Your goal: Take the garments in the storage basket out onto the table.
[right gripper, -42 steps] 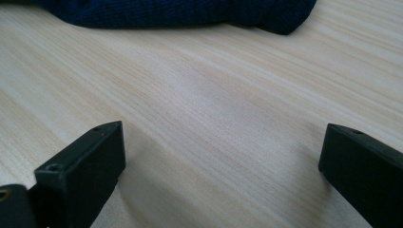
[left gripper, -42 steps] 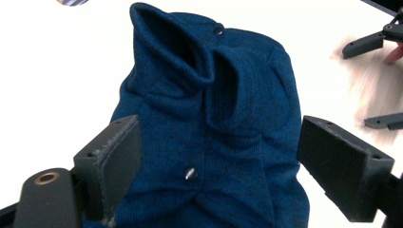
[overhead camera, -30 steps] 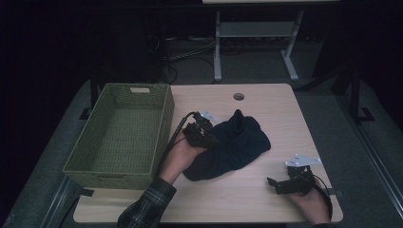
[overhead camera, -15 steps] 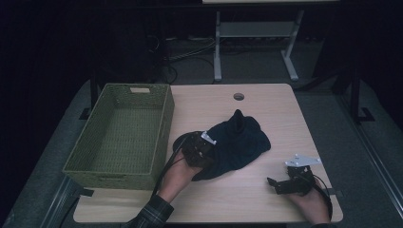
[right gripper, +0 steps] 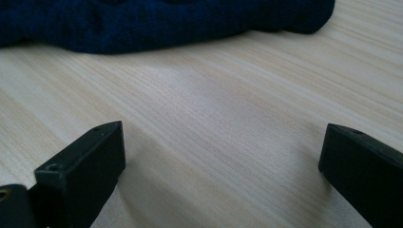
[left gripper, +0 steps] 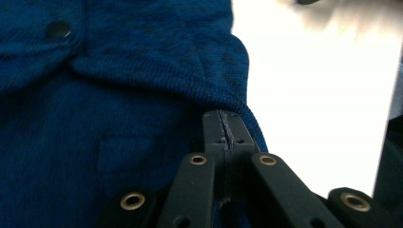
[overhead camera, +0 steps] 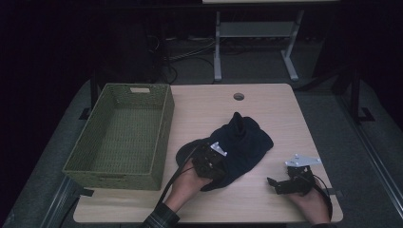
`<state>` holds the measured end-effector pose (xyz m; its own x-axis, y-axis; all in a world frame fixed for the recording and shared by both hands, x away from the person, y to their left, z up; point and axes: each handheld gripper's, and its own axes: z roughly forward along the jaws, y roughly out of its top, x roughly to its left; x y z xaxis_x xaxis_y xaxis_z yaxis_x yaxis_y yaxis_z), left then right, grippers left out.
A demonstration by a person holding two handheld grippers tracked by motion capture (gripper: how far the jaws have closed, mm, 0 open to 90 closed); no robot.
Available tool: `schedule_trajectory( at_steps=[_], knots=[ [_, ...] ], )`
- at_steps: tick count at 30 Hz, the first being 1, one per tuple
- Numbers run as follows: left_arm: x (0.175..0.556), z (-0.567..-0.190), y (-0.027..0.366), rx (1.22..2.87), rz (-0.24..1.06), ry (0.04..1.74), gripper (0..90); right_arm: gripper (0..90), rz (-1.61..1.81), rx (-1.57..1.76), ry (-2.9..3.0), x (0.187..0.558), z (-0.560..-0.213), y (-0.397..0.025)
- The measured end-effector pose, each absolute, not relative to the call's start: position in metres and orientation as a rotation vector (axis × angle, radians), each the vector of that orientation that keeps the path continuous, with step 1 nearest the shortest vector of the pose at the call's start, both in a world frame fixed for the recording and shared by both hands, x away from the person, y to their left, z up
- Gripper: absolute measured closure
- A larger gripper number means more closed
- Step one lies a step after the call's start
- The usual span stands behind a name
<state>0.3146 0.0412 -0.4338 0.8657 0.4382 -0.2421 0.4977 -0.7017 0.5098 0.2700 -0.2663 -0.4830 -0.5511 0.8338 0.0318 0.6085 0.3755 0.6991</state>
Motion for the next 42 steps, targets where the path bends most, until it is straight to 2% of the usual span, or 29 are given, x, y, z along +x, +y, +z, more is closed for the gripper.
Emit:
schedule_trajectory(
  at_steps=[10,19,31,42],
  knots=[
    [0.306,-0.438,0.014,2.467,-0.167,0.59,89.7,1.3,0.966,1.263,2.314,0.27,-0.483,-0.266],
    [0.305,-0.421,0.056,2.433,-0.072,0.637,89.1,1.3,0.966,1.264,2.314,0.27,-0.483,-0.266],
    [0.287,-0.429,0.106,2.375,0.0,0.733,89.5,1.4,0.967,1.258,2.314,0.27,-0.483,-0.266],
    [0.287,-0.452,0.109,2.425,-0.017,0.755,89.9,1.4,0.968,1.254,2.315,0.271,-0.483,-0.267]
  ],
)
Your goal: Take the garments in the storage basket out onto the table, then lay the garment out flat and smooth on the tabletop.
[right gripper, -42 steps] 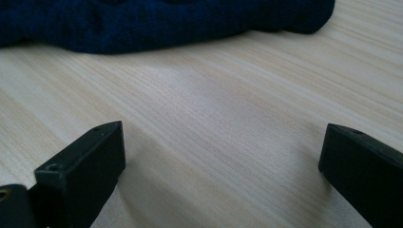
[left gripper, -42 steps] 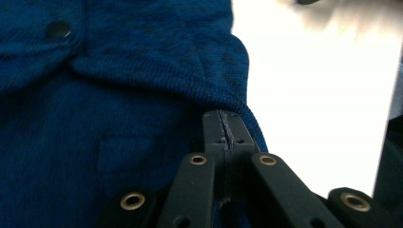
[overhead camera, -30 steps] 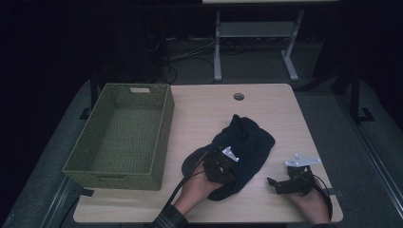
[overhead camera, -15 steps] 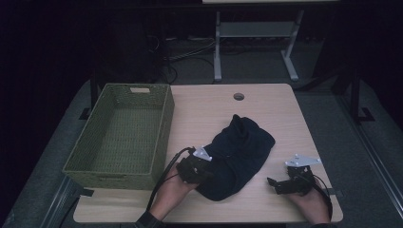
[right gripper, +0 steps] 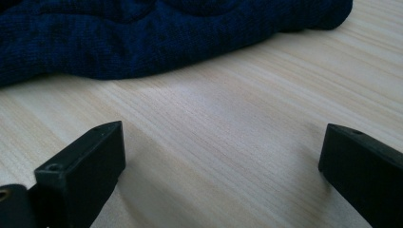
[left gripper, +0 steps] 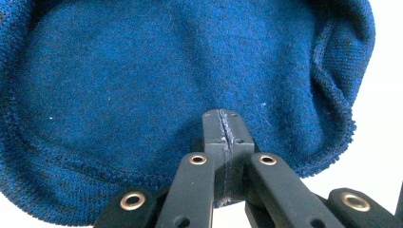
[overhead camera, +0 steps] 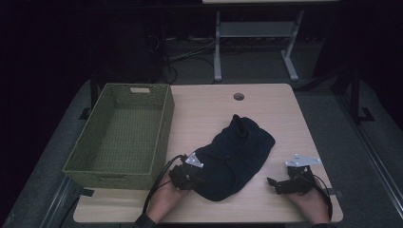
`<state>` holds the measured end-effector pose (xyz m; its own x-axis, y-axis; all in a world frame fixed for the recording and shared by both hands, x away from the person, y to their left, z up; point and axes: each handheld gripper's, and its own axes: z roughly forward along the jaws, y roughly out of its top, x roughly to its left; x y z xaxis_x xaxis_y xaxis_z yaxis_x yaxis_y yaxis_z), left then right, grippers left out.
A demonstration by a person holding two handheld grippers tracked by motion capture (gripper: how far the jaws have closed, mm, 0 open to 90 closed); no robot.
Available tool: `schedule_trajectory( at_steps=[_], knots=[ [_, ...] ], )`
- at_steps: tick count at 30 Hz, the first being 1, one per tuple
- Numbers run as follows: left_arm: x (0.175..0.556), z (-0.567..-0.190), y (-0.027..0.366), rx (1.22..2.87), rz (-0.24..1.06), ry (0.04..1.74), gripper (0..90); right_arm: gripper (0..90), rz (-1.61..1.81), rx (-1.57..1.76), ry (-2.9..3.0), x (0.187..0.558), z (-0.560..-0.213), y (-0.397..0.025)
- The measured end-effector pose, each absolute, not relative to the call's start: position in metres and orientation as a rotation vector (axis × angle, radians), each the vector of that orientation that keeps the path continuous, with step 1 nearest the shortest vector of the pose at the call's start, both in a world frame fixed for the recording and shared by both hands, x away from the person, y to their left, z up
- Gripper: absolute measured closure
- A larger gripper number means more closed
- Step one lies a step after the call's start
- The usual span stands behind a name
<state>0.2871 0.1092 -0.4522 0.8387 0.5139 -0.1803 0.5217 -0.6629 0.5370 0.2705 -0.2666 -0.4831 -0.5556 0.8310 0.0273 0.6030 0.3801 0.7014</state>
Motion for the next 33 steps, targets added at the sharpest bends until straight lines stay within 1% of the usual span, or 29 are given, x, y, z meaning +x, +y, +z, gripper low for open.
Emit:
schedule_trajectory(
  at_steps=[3,6,11,13,14,15,18,19,22,24,27,28,33],
  knots=[
    [0.287,-0.452,0.109,2.439,-0.007,0.744,89.9,1.5,0.969,1.248,2.322,0.272,-0.483,-0.267],
    [0.286,-0.451,0.107,2.444,0.001,0.746,89.9,5.3,0.948,1.255,2.311,0.273,-0.478,-0.268],
    [0.289,-0.453,0.109,2.414,-0.04,0.759,90.0,6.1,0.987,1.26,2.29,0.274,-0.464,-0.269],
    [0.29,-0.454,0.11,2.404,-0.053,0.762,90.0,8.9,1.002,1.256,2.294,0.281,-0.457,-0.267],
    [0.29,-0.454,0.11,2.404,-0.053,0.762,90.0,8.9,1.002,1.256,2.294,0.281,-0.457,-0.267],
    [0.29,-0.454,0.111,2.4,-0.059,0.762,90.0,13.0,1.027,1.259,2.292,0.288,-0.452,-0.266],
    [0.291,-0.454,0.112,2.396,-0.064,0.766,90.0,14.4,1.045,1.265,2.29,0.295,-0.447,-0.264],
    [0.291,-0.455,0.112,2.393,-0.063,0.769,90.0,15.8,1.052,1.254,2.295,0.304,-0.442,-0.26],
    [0.291,-0.454,0.111,2.396,-0.063,0.771,90.0,17.7,1.067,1.242,2.305,0.315,-0.436,-0.253],
    [0.291,-0.454,0.111,2.403,-0.058,0.767,90.0,20.9,1.079,1.223,2.315,0.323,-0.431,-0.246],
    [0.291,-0.454,0.111,2.4,-0.056,0.767,90.0,21.6,1.087,1.212,2.324,0.332,-0.428,-0.24],
    [0.291,-0.454,0.111,2.401,-0.053,0.762,90.0,24.1,1.07,1.2,2.336,0.341,-0.426,-0.235],
    [0.292,-0.454,0.111,2.399,-0.065,0.766,90.0,32.6,1.073,1.213,2.312,0.356,-0.424,-0.24]
  ],
)
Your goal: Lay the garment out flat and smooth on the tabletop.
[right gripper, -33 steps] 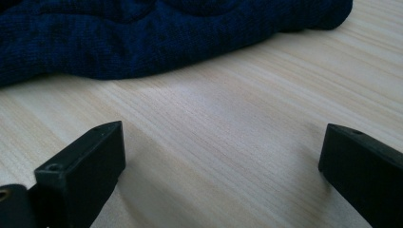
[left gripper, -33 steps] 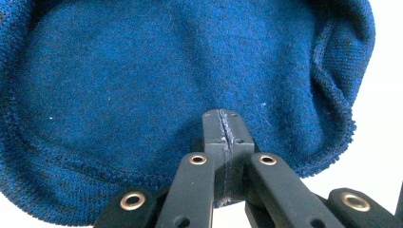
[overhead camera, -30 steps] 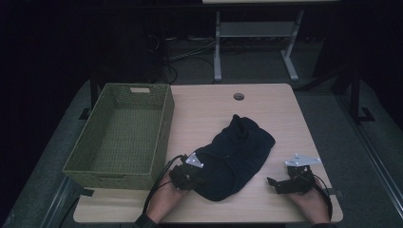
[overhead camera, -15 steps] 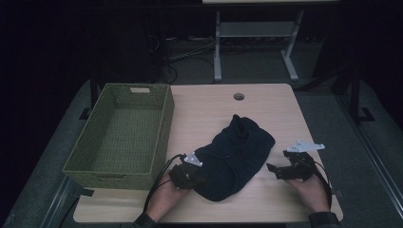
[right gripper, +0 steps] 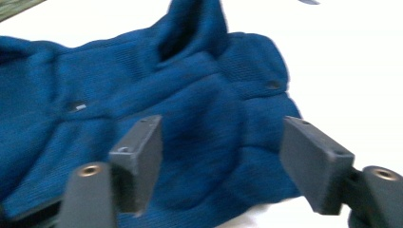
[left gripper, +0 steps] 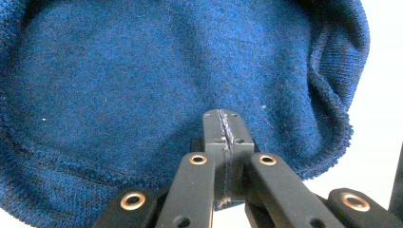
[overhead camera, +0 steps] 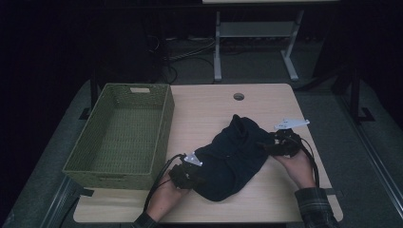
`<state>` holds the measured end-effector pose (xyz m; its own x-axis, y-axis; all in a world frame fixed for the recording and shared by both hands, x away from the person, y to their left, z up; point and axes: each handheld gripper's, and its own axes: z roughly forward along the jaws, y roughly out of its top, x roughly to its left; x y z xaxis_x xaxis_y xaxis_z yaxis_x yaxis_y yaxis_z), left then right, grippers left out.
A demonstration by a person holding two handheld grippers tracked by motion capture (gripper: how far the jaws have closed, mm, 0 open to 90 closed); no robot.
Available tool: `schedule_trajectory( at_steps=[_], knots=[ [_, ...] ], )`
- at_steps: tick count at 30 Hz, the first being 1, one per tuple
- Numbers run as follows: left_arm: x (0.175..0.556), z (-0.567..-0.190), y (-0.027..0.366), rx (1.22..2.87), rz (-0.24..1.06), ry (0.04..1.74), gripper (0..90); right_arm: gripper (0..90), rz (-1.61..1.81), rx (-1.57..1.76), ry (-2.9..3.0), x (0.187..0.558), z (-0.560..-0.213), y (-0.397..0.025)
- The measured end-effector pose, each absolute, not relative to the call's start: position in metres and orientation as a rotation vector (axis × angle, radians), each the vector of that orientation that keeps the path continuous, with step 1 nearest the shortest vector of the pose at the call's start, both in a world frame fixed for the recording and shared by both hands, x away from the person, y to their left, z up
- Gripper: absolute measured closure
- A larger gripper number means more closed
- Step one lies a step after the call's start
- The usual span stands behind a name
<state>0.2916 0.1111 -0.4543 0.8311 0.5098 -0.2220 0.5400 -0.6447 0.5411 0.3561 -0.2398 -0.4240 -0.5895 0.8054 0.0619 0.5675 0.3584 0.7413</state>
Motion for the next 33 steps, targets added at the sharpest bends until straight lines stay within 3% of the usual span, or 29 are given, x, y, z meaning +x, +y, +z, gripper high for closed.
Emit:
schedule_trajectory(
  at_steps=[2,15,18,22,33],
  knots=[
    [0.291,-0.454,0.111,2.392,-0.066,0.773,90.0,40.1,1.081,1.254,2.284,0.371,-0.426,-0.25],
    [0.291,-0.454,0.11,2.399,-0.064,0.771,90.0,53.2,0.961,1.349,2.322,0.414,-0.45,-0.26],
    [0.291,-0.454,0.11,2.399,-0.06,0.771,90.0,61.1,0.92,1.356,2.364,0.418,-0.461,-0.256],
    [0.29,-0.453,0.109,2.42,-0.055,0.757,90.0,78.1,0.901,1.332,2.359,0.419,-0.463,-0.253],
    [0.278,-0.452,0.092,2.454,-0.146,0.675,90.0,82.5,0.859,1.361,2.332,0.442,-0.457,-0.249]
  ],
)
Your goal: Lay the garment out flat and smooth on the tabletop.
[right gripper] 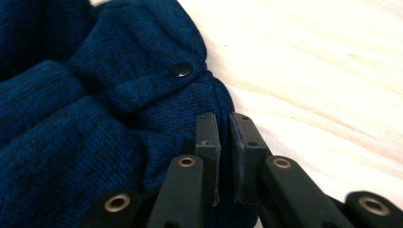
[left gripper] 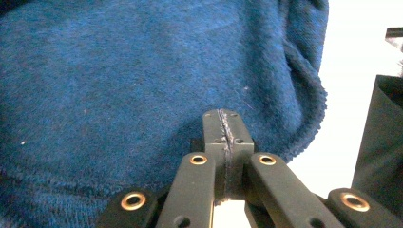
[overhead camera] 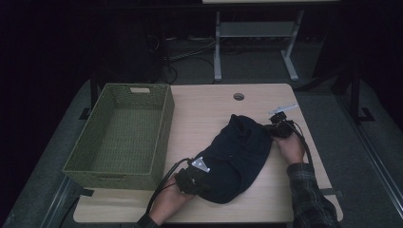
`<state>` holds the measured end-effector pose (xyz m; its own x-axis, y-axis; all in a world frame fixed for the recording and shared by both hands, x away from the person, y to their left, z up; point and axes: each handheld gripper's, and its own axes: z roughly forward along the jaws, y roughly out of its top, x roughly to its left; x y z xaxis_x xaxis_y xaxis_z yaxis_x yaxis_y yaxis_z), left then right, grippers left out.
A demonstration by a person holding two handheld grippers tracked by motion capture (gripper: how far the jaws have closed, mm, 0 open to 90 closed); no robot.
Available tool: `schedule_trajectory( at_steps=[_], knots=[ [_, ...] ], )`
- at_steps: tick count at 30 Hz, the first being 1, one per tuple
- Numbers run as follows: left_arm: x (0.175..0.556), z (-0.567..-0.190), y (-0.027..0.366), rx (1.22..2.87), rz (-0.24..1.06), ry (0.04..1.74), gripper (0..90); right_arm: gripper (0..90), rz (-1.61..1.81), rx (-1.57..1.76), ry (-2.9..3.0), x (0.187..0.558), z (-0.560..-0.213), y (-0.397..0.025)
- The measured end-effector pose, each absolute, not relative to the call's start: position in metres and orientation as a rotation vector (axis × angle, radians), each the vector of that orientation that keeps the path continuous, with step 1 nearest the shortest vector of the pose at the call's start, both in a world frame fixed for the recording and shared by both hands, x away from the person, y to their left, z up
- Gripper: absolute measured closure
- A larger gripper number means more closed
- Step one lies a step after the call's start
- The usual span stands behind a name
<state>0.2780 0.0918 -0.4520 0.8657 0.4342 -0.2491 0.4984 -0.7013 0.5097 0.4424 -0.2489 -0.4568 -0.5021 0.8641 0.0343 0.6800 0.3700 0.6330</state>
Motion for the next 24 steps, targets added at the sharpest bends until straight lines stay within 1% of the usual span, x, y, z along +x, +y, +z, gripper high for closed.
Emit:
schedule_trajectory(
  at_steps=[9,13,17,19,20,21,22,23,24],
  knots=[
    [0.271,-0.453,0.081,2.453,-0.207,0.625,90.0,82.7,0.773,1.313,2.347,0.474,-0.445,-0.229],
    [0.267,-0.454,0.074,2.452,-0.214,0.6,90.0,82.7,0.751,1.308,2.36,0.486,-0.448,-0.22],
    [0.267,-0.455,0.07,2.435,-0.229,0.592,90.0,82.4,0.761,1.286,2.343,0.489,-0.45,-0.211],
    [0.268,-0.455,0.07,2.419,-0.234,0.593,90.0,79.0,0.772,1.295,2.352,0.488,-0.452,-0.21],
    [0.268,-0.455,0.071,2.414,-0.238,0.59,90.0,75.4,0.778,1.296,2.351,0.487,-0.451,-0.21],
    [0.269,-0.454,0.072,2.403,-0.238,0.591,89.7,69.4,0.78,1.293,2.347,0.485,-0.45,-0.211],
    [0.269,-0.454,0.072,2.403,-0.238,0.591,85.9,69.4,0.78,1.293,2.347,0.485,-0.45,-0.211],
    [0.271,-0.448,0.075,2.381,-0.226,0.606,83.5,62.9,0.813,1.296,2.346,0.481,-0.445,-0.214],
    [0.273,-0.444,0.077,2.37,-0.205,0.611,81.7,60.2,0.817,1.29,2.34,0.479,-0.442,-0.215]
  ],
)
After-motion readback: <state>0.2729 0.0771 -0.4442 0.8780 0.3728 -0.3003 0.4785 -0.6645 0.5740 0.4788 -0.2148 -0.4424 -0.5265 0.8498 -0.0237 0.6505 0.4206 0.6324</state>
